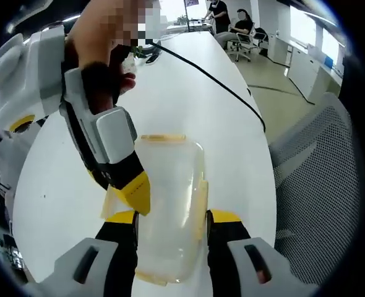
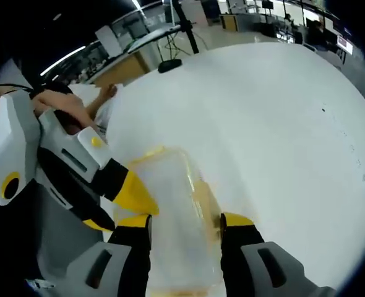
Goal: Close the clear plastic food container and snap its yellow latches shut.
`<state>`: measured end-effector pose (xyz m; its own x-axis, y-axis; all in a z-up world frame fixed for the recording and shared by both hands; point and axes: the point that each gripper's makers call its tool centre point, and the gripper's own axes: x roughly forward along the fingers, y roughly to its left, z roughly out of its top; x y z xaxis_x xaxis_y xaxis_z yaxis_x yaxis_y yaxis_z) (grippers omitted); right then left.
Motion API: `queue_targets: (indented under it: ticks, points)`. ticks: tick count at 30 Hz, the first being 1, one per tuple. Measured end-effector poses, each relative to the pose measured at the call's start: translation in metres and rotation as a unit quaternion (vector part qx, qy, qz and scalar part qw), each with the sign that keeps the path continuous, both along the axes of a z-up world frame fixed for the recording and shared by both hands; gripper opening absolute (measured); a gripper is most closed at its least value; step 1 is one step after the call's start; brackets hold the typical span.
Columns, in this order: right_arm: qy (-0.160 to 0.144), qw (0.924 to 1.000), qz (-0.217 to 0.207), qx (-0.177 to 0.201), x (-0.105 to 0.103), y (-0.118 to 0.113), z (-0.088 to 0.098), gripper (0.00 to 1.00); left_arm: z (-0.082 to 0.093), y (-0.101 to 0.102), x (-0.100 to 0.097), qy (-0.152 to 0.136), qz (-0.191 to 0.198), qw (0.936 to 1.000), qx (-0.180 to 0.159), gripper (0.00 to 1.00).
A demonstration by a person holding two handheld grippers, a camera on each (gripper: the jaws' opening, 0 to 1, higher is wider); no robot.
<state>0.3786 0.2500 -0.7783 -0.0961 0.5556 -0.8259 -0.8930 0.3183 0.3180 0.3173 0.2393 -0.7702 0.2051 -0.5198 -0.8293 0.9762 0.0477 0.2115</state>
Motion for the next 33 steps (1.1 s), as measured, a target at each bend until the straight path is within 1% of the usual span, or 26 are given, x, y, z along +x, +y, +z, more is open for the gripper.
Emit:
queue_targets:
  ticks: [3, 4, 6, 9, 13, 20, 28, 29, 30, 31, 32, 33]
  points:
    - [0.014, 0.9999, 0.009, 0.0, 0.0, 0.001, -0.002, 0.44, -0.001, 0.0, 0.001, -0.003, 0.001, 1.0, -0.002, 0.44]
    - [0.029, 0.9995, 0.006, -0.008, -0.004, 0.0, -0.003, 0.44, -0.001, 0.0, 0.0, -0.001, 0.002, 1.0, -0.003, 0.44]
    - [0.026, 0.9994, 0.019, -0.012, -0.003, 0.001, -0.004, 0.43, -0.001, 0.0, 0.0, -0.001, 0.006, 1.0, -0.006, 0.44]
    - [0.029, 0.9991, 0.025, -0.017, -0.004, 0.0, -0.005, 0.43, -0.003, 0.0, 0.0, -0.005, 0.007, 0.9999, -0.011, 0.43]
    - [0.034, 0.9989, 0.027, -0.014, -0.005, 0.0, -0.006, 0.42, -0.004, -0.001, 0.0, -0.008, 0.009, 0.9999, -0.01, 0.43]
    - [0.043, 0.998, 0.036, -0.03, -0.005, 0.0, -0.008, 0.4, -0.005, 0.0, 0.0, -0.005, 0.008, 0.9999, -0.007, 0.42]
    - [0.054, 0.9961, 0.043, -0.054, -0.006, -0.001, -0.008, 0.39, -0.004, 0.0, 0.002, -0.003, 0.013, 0.9999, -0.003, 0.41]
    - [0.056, 0.996, 0.043, -0.055, -0.006, -0.001, -0.008, 0.39, -0.005, 0.0, 0.002, -0.006, 0.01, 0.9999, 0.0, 0.41]
    - [0.065, 0.9948, 0.046, -0.064, -0.008, -0.001, -0.01, 0.38, -0.008, 0.003, -0.004, 0.003, -0.01, 0.9998, 0.017, 0.4]
    - [0.063, 0.9946, 0.048, -0.066, -0.007, 0.0, -0.01, 0.37, -0.005, 0.003, -0.001, -0.003, 0.009, 0.9999, 0.006, 0.4]
    - [0.077, 0.992, 0.062, -0.079, -0.014, -0.002, -0.01, 0.37, -0.004, 0.004, 0.0, -0.003, 0.007, 0.9999, 0.008, 0.4]
    - [0.07, 0.9927, 0.057, -0.08, -0.013, 0.0, -0.009, 0.36, -0.004, 0.004, 0.0, -0.003, 0.001, 1.0, 0.008, 0.4]
